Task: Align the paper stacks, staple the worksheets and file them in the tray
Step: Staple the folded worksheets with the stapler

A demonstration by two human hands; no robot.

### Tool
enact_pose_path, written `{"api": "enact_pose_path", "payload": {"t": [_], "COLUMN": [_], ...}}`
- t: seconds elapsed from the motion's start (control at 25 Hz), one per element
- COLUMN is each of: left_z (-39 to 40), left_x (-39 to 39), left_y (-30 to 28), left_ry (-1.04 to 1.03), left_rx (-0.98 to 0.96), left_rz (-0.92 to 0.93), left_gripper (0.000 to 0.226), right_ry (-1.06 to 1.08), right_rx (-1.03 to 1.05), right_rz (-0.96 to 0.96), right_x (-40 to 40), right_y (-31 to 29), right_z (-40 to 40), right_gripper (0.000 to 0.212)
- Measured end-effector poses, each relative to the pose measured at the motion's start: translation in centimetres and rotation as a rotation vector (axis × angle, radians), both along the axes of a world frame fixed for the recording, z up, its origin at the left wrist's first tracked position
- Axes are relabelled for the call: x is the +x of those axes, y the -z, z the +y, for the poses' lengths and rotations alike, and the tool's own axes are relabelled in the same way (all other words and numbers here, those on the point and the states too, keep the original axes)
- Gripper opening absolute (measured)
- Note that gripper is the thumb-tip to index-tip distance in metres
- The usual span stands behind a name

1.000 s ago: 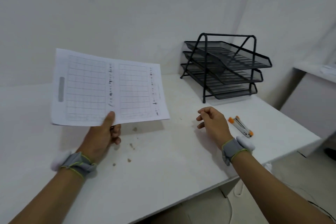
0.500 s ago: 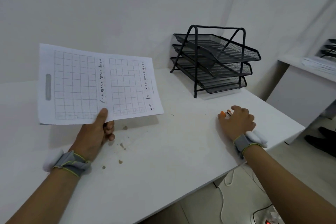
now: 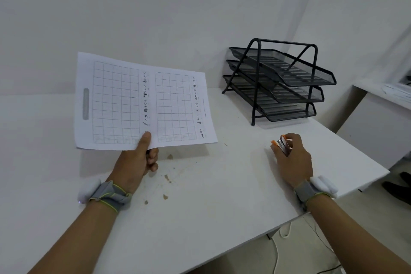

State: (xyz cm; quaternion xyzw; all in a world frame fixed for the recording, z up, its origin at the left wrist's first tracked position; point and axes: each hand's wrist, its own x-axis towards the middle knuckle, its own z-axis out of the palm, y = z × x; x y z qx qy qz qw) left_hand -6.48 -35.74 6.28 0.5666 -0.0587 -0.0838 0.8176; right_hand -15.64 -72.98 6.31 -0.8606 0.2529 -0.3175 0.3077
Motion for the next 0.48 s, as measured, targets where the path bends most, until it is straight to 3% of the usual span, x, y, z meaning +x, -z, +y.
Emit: {"api": "enact_pose_path", "payload": {"t": [0.48], "left_z": [0.1], "left_x": [-0.9], "left_y": [-1.0], "left_ry": [-0.002], "left_rx": [-0.015], "left_rz": [0.014], "left_gripper": [0.028], "right_ry": [-0.217], "right_rx": [0.082], "right_rz": [-0.015], "right_x": [0.1], "right_y": [-2.3], "right_z": [8.7], "right_gripper": [0.039]}}
